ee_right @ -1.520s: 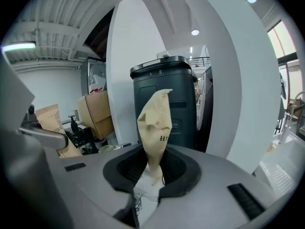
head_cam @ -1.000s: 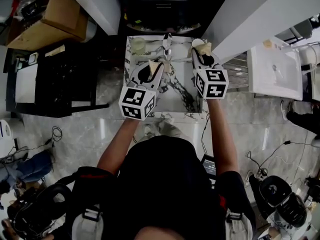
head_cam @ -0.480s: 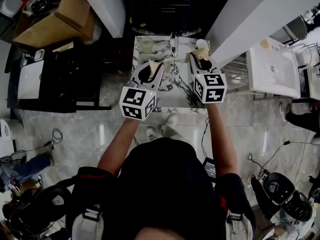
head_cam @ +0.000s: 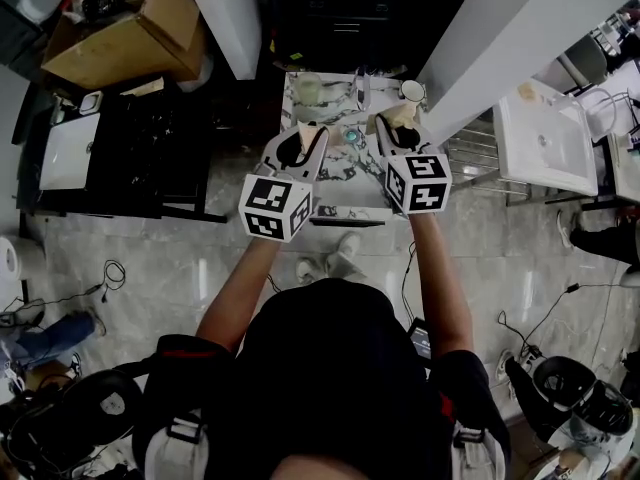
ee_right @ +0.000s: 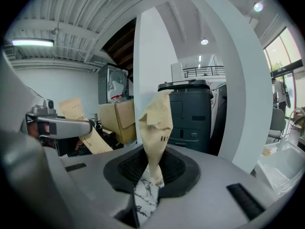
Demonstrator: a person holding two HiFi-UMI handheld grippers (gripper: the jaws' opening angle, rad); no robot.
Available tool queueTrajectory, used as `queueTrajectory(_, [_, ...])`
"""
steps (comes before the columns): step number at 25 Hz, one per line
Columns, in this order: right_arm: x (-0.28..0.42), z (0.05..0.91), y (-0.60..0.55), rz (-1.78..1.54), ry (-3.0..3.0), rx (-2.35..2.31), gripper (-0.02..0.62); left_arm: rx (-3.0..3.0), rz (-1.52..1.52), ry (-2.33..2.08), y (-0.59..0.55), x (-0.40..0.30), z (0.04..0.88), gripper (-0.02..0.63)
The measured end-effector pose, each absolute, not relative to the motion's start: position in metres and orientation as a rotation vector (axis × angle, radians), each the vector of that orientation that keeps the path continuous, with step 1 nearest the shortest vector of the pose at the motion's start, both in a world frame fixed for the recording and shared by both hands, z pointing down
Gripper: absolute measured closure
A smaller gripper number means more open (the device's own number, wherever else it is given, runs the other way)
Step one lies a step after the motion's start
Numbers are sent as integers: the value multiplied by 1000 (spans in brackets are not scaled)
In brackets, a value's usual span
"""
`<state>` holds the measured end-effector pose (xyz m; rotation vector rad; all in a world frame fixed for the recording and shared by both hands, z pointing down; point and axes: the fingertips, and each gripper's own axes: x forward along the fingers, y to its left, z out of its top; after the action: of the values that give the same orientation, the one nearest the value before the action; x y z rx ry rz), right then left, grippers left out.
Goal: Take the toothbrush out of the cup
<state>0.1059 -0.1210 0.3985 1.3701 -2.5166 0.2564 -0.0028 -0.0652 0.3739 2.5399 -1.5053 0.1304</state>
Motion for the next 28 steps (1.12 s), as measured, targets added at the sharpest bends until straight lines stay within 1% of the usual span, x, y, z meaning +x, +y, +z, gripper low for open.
queueTrajectory(16, [65,382,-51,217,-2550,1367,514,2584,76,-1512,-6,-35,357,523])
queueTrajectory(28, [34,376,-30,202,-2582,1360,514,2587,35,-1510,12,-62,355,523])
